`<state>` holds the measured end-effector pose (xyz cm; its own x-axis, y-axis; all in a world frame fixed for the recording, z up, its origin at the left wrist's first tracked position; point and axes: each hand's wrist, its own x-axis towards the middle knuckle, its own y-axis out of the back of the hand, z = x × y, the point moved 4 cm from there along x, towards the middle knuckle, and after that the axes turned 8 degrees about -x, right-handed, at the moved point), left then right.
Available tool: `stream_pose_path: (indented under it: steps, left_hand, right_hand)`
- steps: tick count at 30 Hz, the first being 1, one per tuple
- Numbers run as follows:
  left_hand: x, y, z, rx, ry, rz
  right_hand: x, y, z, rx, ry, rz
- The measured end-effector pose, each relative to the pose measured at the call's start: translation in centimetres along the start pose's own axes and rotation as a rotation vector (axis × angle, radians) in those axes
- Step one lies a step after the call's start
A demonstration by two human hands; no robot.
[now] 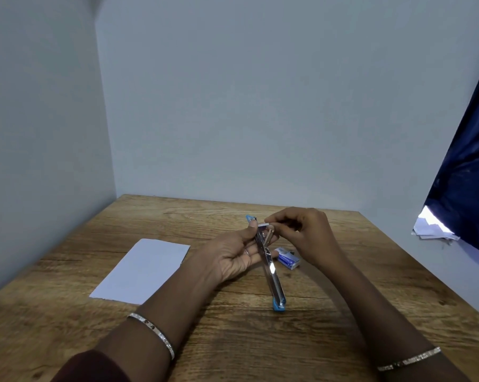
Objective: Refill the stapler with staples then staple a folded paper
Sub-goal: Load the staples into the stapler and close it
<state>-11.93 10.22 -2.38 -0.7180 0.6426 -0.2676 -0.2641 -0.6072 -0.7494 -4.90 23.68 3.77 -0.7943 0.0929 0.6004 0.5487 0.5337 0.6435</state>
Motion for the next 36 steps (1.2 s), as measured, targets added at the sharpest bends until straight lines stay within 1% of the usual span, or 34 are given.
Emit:
stream_pose_path:
  steps: [3,5,7,9,14,19,21,25,27,29,33,36]
  left_hand:
    - [0.1,-0.1,-0.1,0.007,-0.007,-0.001]
    - [0.2,-0.2,-0.1,0.015,-0.013,0.0]
    - [0.3,-0.3,0.0,0.013,-0.021,0.002]
    - [0.5,-0.3,0.0,0.013,-0.041,0.006]
    - [0.6,-0.2,0.0,0.0,-0.08,0.006]
    - [0.6,-0.4,0.0,0.04,-0.107,-0.005]
    - [0.6,-0.5,-0.1,0.052,-0.123,-0.023]
    - [0.6,-0.8,-0.2,0.063,-0.143,-0.064]
    - [0.6,-0.8,-0.2,0.061,-0.14,-0.072]
    - [0.4,-0.8,-0.1,0.058,-0.138,-0.083]
    - [0.2,-0.7,-0.1,0.063,-0.134,-0.091]
    - [0.2,-0.7,0.0,0.053,-0.129,-0.093]
  right_hand:
    - [0.2,0.2,-0.2,-0.044,0.033,-0.016]
    - [0.4,0.7,-0.4,-0.064,0.03,0.027]
    - [0.5,1.2,-0.4,-0.023,0.011,0.087]
    - [0.4,1.4,-0.6,0.022,-0.002,0.107]
    - [0.0,0.3,-1.3,-0.068,0.055,0.014]
    - [0.0,0.5,-1.4,-0.096,0.05,0.016]
    - [0.0,0.7,-1.3,-0.069,0.021,0.014]
    - [0.2,1.3,-0.4,0.083,-0.077,0.041]
    - [0.3,1.4,-0.1,0.099,-0.088,0.064]
    - [0.3,1.4,-0.2,0.049,-0.062,0.06]
    - [0.4,1.1,-0.7,-0.031,0.033,0.0]
    - [0.4,1.2,-0.7,-0.058,0.056,0.0]
